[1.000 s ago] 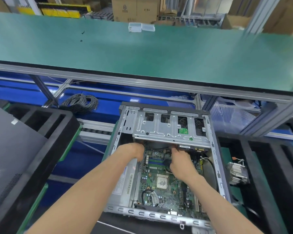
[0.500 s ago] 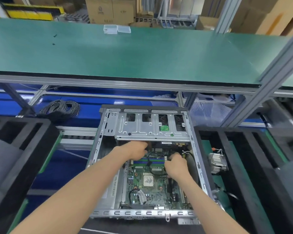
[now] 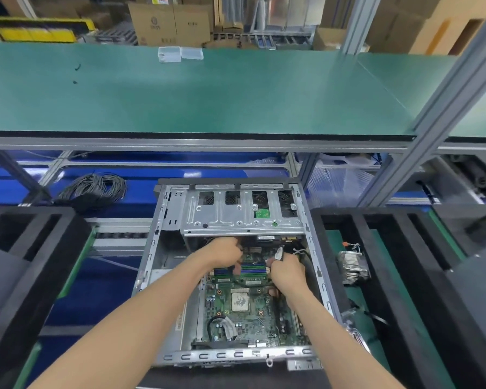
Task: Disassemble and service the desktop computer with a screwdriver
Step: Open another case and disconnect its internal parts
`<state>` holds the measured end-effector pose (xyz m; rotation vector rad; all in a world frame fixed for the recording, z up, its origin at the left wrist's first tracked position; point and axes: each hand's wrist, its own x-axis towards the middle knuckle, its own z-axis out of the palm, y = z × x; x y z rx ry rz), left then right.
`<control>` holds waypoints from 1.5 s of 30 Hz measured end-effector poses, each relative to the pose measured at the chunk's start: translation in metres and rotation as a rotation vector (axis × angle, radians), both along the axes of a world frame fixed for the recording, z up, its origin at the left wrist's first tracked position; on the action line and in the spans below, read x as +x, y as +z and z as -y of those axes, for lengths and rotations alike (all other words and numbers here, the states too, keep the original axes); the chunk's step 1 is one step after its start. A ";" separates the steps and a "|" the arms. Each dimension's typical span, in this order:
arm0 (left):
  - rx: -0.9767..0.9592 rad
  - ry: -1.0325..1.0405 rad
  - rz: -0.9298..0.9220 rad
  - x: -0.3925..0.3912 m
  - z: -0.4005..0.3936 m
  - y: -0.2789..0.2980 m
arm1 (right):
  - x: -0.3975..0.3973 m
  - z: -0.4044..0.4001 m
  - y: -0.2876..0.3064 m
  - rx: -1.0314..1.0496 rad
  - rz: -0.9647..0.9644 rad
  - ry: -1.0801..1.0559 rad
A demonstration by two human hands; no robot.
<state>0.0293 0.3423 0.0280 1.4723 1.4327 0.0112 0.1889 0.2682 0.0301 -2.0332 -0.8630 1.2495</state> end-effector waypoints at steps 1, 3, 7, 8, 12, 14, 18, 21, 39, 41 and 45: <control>-0.075 0.091 0.105 -0.001 0.003 0.002 | 0.000 0.000 0.000 0.005 -0.022 -0.029; -0.132 0.192 0.192 -0.006 0.006 0.007 | 0.002 -0.002 0.000 0.015 -0.022 -0.047; -0.164 0.205 0.139 -0.011 0.008 0.018 | 0.002 -0.004 0.004 0.002 -0.035 -0.014; -0.165 0.205 0.126 -0.011 0.009 0.020 | 0.000 -0.003 0.005 -0.008 -0.065 0.008; -0.175 0.173 0.176 -0.004 0.014 0.027 | -0.004 0.004 0.013 -0.058 -0.127 0.202; -0.191 0.178 0.270 0.000 0.018 0.030 | -0.002 0.008 0.018 -0.021 -0.116 0.282; -0.191 0.158 0.401 0.011 0.029 0.040 | -0.003 0.017 0.025 0.073 0.018 0.479; -0.131 0.091 0.386 0.019 0.037 0.051 | -0.003 0.027 0.022 0.196 0.214 0.613; 0.009 0.019 0.674 0.121 0.026 0.148 | 0.051 0.047 0.079 0.620 0.355 0.159; -0.007 0.058 0.714 0.142 0.026 0.152 | 0.075 0.050 0.085 0.592 0.443 0.140; -0.012 0.030 0.636 0.187 0.036 0.144 | 0.124 0.067 0.089 0.464 0.711 0.128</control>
